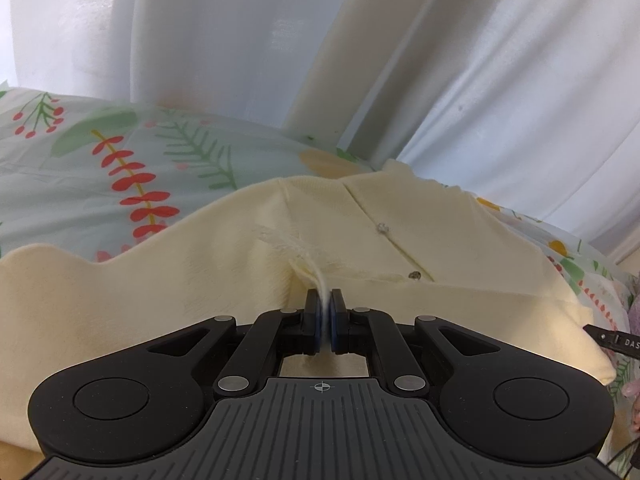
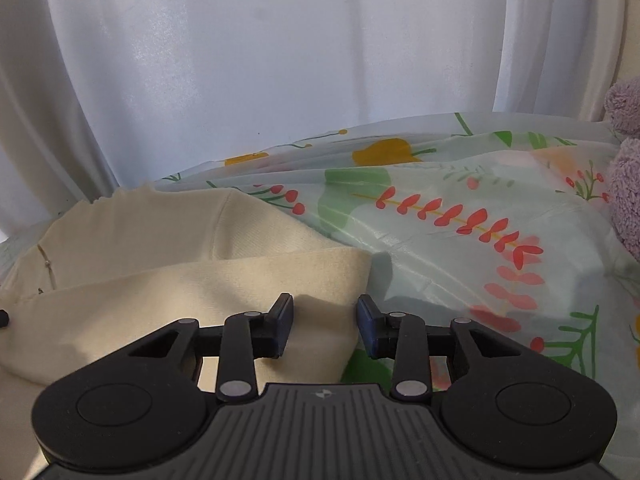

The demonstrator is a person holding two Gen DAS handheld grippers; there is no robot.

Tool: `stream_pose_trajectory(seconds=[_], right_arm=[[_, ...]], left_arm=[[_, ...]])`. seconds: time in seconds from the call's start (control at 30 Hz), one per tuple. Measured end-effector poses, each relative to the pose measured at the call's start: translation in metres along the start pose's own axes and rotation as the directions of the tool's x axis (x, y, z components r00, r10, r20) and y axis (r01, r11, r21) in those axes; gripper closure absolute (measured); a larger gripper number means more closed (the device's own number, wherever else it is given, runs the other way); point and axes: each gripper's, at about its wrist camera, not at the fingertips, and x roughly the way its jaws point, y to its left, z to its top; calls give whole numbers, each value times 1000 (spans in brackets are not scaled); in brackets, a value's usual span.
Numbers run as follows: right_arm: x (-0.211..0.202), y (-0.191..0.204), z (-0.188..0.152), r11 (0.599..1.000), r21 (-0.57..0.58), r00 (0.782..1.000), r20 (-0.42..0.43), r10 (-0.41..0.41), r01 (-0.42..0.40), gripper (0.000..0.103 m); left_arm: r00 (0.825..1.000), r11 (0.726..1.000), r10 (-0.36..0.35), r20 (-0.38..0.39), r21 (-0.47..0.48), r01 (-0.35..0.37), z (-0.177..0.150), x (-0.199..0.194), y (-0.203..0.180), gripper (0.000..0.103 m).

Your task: Fold small clothes

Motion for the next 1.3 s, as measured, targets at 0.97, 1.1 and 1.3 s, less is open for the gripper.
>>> stream_pose_trajectory(seconds=[0.97,1.1,1.3], right_arm=[[-15,41,-55,980,-80,969,157,193,-182,92],[-17,4,-50,996,-89,980,193,43,-26,100],[-42,8,-55,996,-85,978,207,3,15,92]], left_arm=[[993,988,84,83,123,-94,-33,4,-49,79],[990,992,107,93,56,-112,-30,-2,-28,80],[992,993,95,81,-84,-88,-29,-19,-9,68]])
